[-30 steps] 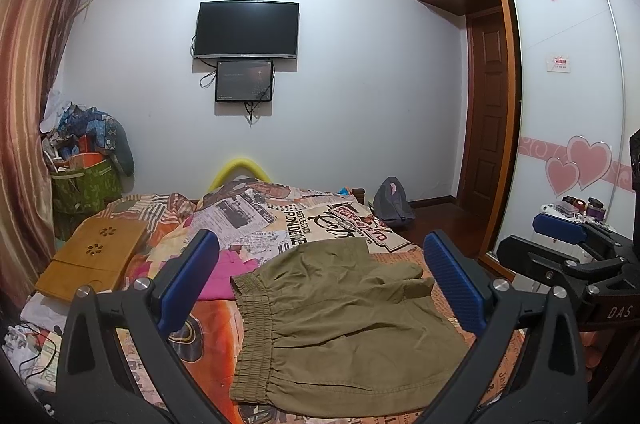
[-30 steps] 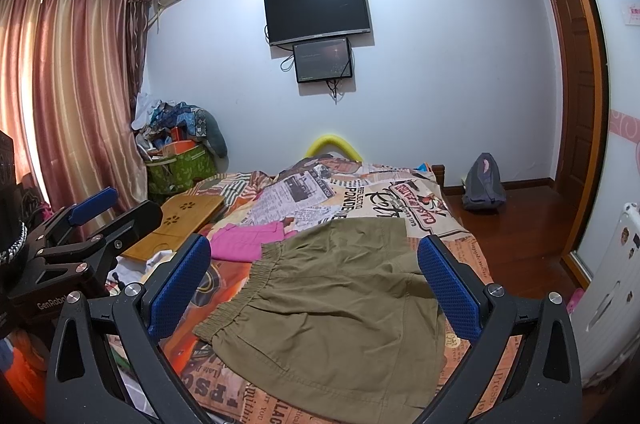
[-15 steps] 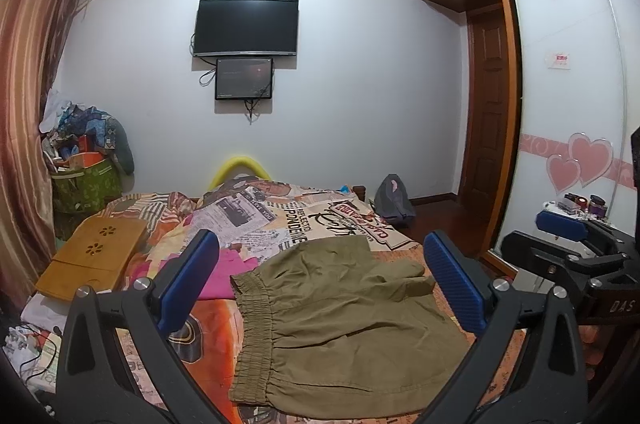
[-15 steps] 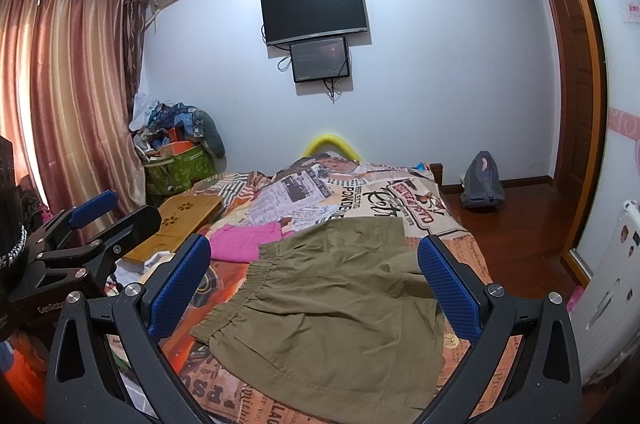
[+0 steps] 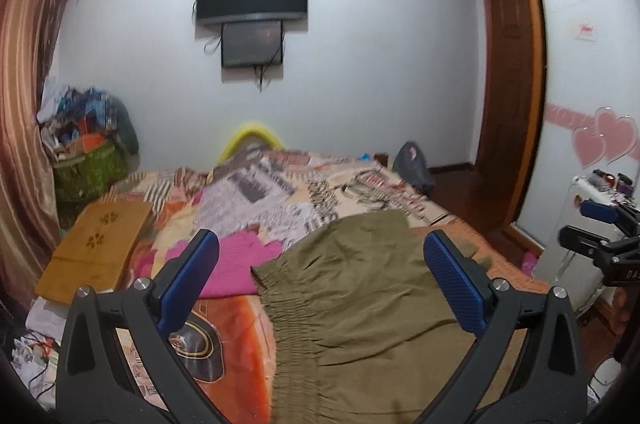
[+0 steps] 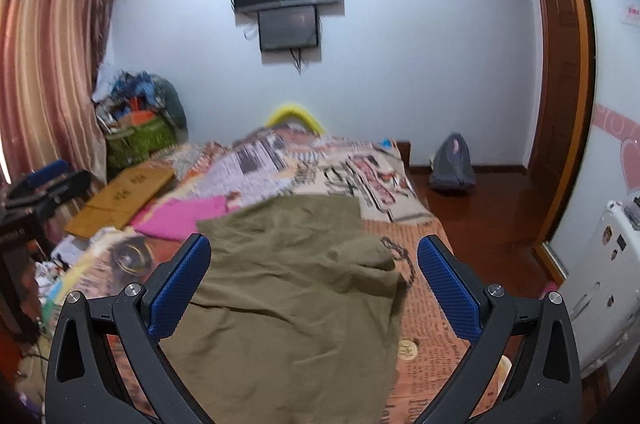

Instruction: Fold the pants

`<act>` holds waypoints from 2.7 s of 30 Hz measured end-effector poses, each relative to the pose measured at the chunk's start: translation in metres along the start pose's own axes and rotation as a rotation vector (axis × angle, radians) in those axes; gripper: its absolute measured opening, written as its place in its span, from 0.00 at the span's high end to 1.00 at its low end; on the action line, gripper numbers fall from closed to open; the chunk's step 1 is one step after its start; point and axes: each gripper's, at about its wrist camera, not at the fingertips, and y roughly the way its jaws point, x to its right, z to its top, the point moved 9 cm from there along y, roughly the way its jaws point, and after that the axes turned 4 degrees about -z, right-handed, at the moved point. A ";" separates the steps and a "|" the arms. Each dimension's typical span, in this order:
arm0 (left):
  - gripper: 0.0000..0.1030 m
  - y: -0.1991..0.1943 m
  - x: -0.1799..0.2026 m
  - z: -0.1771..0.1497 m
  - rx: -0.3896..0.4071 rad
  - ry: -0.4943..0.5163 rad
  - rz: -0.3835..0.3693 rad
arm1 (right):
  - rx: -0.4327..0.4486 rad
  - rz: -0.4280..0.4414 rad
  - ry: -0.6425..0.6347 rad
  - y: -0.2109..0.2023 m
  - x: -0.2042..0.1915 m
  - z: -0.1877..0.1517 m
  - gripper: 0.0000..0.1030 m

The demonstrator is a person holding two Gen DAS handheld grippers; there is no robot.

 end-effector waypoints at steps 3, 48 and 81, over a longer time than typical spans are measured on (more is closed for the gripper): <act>0.00 0.038 -0.019 -0.009 -0.072 -0.050 -0.011 | -0.047 -0.025 -0.024 0.026 0.011 -0.007 0.00; 0.42 0.328 -0.127 -0.150 -0.658 -0.253 -0.147 | -0.490 0.131 -0.208 0.375 0.030 0.009 0.26; 0.92 0.296 -0.134 -0.066 -0.497 -0.145 -0.050 | -0.288 0.106 -0.160 0.341 0.016 0.078 0.88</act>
